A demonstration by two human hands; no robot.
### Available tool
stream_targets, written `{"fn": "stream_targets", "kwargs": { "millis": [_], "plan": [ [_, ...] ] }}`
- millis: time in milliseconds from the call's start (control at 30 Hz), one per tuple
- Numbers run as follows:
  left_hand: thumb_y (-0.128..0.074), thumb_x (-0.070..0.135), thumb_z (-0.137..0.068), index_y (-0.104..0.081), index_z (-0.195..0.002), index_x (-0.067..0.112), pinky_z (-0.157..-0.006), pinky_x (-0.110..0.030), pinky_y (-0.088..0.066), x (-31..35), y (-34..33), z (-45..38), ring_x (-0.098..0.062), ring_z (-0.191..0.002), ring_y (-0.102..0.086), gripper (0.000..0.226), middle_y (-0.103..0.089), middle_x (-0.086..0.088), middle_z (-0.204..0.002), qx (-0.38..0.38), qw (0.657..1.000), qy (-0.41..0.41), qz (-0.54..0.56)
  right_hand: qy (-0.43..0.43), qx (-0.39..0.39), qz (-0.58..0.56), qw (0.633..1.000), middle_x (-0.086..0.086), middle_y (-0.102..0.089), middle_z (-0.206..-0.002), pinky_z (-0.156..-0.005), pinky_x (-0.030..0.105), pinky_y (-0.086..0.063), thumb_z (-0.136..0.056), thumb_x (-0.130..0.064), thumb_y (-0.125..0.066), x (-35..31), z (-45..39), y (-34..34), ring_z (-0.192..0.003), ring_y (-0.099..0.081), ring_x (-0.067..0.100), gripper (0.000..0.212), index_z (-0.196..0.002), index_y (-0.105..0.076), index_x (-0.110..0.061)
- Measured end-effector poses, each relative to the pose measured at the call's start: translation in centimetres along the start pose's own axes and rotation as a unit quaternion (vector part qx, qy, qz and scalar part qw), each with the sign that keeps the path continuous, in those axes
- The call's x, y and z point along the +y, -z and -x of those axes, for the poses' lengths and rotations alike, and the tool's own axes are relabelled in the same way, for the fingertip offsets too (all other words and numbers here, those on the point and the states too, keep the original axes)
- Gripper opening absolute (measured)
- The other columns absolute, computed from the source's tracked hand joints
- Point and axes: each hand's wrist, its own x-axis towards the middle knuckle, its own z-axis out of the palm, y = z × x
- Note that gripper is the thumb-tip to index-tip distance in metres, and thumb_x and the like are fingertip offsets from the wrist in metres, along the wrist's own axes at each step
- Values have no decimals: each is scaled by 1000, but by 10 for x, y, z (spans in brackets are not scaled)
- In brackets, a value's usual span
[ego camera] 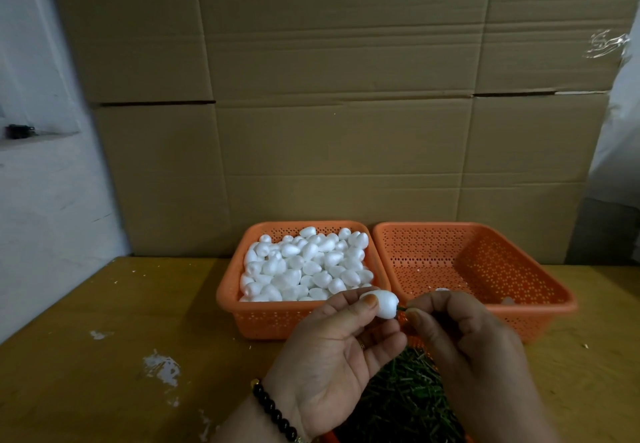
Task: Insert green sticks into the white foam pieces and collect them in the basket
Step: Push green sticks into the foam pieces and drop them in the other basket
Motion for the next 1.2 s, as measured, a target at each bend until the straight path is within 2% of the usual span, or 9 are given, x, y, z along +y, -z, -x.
{"fn": "stream_targets", "kwargs": {
  "millis": [100,200,333,500,633,733,833,1000,1200],
  "plan": [
    [-66,5,-75,-63,-108,-4,-59,-32,-57,-1,1,-1,-21,-68,-66,34,-69,-17,-86,4,1000,-2,-5,-9,-1,-31,999,-16,-67,-77,-63,5,-45,-74,-17,-76,-2,0,0,-77,-63,-3,25,-85,-65,-36],
    [-66,8,-76,-62,-111,-4,-57,-31,-57,-2,2,-2,-21,-67,-66,37,-68,-18,-85,14,1000,0,-2,-23,-17,-73,997,-25,-64,-93,-68,7,-48,-64,-35,-70,-7,-1,2,-80,-63,-6,30,-91,-58,-44],
    [-67,12,-76,-66,-105,-4,-56,-30,-57,-2,3,-4,-21,-65,-65,34,-66,-19,-85,26,999,18,24,-26,-24,-70,997,-27,-62,-98,-67,3,-46,-63,-26,-77,-6,-3,4,-79,-63,-8,44,-96,-56,-44],
    [-69,16,-75,-74,-89,-8,-54,-31,-58,1,3,-6,-21,-63,-66,28,-67,-21,-85,34,994,57,82,-23,-31,-74,996,-30,-59,-101,-67,2,-45,-60,-37,-68,-8,-3,4,-81,-62,-11,40,-97,-54,-45],
    [-69,15,-71,-74,-82,-10,-52,-32,-58,2,3,-8,-22,-61,-68,28,-68,-21,-83,43,989,75,123,-26,-30,-83,996,-31,-60,-101,-67,2,-45,-62,-33,-70,-8,-2,4,-82,-62,-11,38,-95,-55,-44],
    [-68,14,-72,-72,-87,-13,-52,-32,-58,3,3,-8,-23,-62,-68,31,-69,-22,-85,41,985,84,146,-26,-30,-75,996,-30,-61,-100,-70,4,-46,-67,-23,-75,-6,-1,3,-84,-62,-10,39,-95,-57,-43],
    [-67,12,-72,-69,-95,-15,-52,-33,-59,4,2,-8,-25,-69,-66,35,-68,-24,-88,38,979,95,174,-26,-30,-74,997,-31,-62,-99,-72,5,-47,-67,-28,-72,-6,-1,3,-84,-62,-10,34,-94,-57,-42],
    [-66,10,-73,-62,-109,-16,-52,-36,-59,4,2,-9,-26,-83,-63,44,-67,-27,-95,36,971,104,213,-20,-29,-63,997,-30,-64,-91,-68,5,-47,-70,-12,-77,-3,0,3,-80,-63,-10,41,-92,-59,-41],
    [-67,6,-72,-62,-107,-17,-57,-37,-60,4,5,-8,-28,-81,-66,42,-68,-28,-100,34,976,88,198,-11,-35,-45,998,-32,-63,-93,-66,3,-46,-71,-11,-77,-3,0,3,-79,-62,-12,43,-92,-57,-42]
  ]
}}
